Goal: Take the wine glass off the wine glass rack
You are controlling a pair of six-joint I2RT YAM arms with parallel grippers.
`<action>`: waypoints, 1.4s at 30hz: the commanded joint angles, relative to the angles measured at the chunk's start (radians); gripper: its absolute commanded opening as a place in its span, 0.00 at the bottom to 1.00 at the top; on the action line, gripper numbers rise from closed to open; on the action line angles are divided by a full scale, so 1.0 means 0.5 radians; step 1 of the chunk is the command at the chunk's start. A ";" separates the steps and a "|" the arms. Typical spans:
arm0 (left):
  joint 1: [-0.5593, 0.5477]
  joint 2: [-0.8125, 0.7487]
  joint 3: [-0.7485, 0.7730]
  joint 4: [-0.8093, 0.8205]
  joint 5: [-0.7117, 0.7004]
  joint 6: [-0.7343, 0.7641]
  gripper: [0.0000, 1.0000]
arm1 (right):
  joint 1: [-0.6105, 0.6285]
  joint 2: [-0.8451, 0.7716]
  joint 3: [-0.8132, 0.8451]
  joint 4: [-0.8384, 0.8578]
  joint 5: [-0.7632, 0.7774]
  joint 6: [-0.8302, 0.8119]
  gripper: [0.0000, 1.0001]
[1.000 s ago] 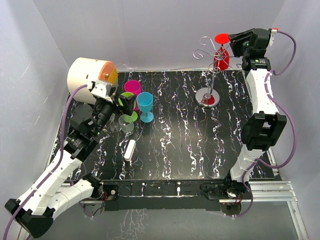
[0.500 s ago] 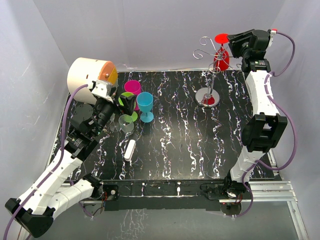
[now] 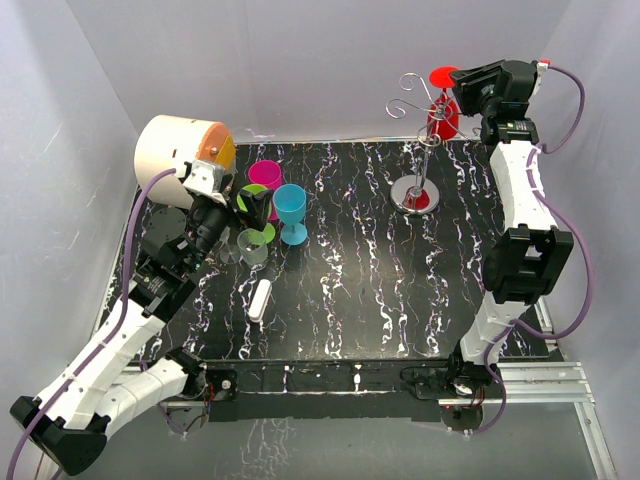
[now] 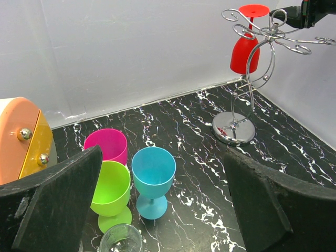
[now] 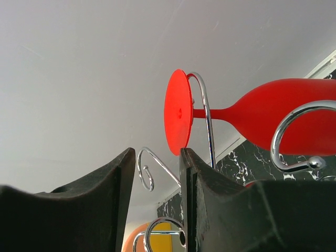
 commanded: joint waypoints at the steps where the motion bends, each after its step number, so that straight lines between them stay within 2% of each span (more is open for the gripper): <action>1: -0.015 -0.016 0.013 0.065 -0.005 0.004 0.99 | 0.007 -0.005 -0.004 0.121 0.008 0.025 0.37; 17: -0.019 -0.020 0.013 0.065 -0.006 0.005 0.99 | 0.018 0.025 0.005 0.092 0.066 0.001 0.40; 28: -0.023 -0.018 0.014 0.064 -0.006 0.005 0.99 | 0.021 0.120 0.064 0.124 0.106 0.093 0.34; 42: -0.022 -0.022 0.013 0.062 -0.013 0.011 0.99 | 0.021 0.168 0.117 0.268 0.142 0.234 0.04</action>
